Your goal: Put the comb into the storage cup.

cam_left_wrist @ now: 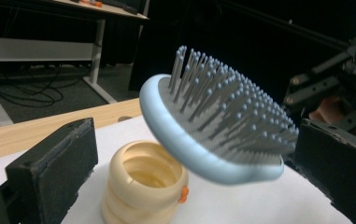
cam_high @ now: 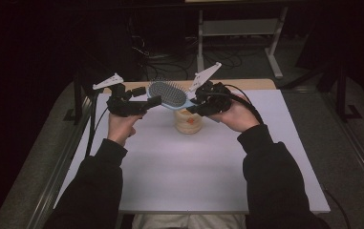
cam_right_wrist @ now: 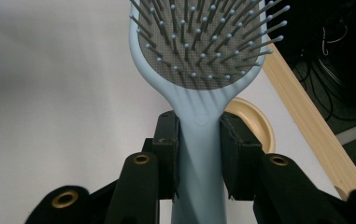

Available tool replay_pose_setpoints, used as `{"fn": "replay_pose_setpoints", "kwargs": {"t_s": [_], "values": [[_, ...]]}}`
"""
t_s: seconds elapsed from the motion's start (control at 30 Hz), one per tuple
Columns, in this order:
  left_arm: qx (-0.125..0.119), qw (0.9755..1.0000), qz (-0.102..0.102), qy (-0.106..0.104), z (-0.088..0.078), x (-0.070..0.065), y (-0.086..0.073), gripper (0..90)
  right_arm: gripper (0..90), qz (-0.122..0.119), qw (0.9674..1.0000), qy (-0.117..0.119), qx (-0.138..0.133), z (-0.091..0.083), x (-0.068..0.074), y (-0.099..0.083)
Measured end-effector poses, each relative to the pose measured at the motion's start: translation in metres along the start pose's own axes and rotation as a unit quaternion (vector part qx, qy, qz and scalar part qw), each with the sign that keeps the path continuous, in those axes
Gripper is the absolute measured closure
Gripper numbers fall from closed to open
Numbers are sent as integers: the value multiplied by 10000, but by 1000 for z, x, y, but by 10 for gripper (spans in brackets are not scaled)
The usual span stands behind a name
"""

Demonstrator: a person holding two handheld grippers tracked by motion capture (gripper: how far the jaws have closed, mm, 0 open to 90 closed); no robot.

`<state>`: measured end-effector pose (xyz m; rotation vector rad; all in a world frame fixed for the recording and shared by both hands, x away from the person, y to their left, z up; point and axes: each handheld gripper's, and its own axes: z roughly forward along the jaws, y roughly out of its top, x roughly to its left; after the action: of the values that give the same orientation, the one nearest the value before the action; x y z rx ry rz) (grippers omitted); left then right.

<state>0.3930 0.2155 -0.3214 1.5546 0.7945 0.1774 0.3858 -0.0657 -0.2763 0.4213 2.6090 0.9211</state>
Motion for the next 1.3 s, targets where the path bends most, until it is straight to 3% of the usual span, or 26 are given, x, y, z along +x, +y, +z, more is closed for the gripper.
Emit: {"fn": "replay_pose_setpoints", "kwargs": {"t_s": [0.1, 0.23, 0.47, 0.67, 0.93, 1.03, 1.17, 1.3], "values": [[-46, 9999, -148, 19, 4, 2, -1, 0, 681, 13, 10000, -4, -16, 2, 0, 0], [-38, 9998, -186, 39, 7, 2, -3, 0, 681, 7, 10000, -25, 2, 3, 0, 0], [-125, 9992, -382, -68, 12, 1, -3, 26, 681, 27, 9999, -101, -19, 6, -1, -2], [47, 9994, -313, -171, 24, -9, -2, 64, 681, -33, 10000, -49, -16, 11, 4, 1], [-141, 9980, -539, -302, 21, -7, 0, 273, 682, -9, 10000, -57, -60, 8, 5, 0], [-127, 9951, -815, -544, 23, -3, 0, 355, 681, -49, 9999, -110, -34, 10, 5, -1], [-228, 9948, -767, -637, 23, -6, 0, 476, 681, -79, 9999, -97, 118, 16, 5, -2], [-243, 9956, -649, -634, 21, -9, 1, 521, 680, -74, 9999, -57, 135, 21, 6, -3]]}}
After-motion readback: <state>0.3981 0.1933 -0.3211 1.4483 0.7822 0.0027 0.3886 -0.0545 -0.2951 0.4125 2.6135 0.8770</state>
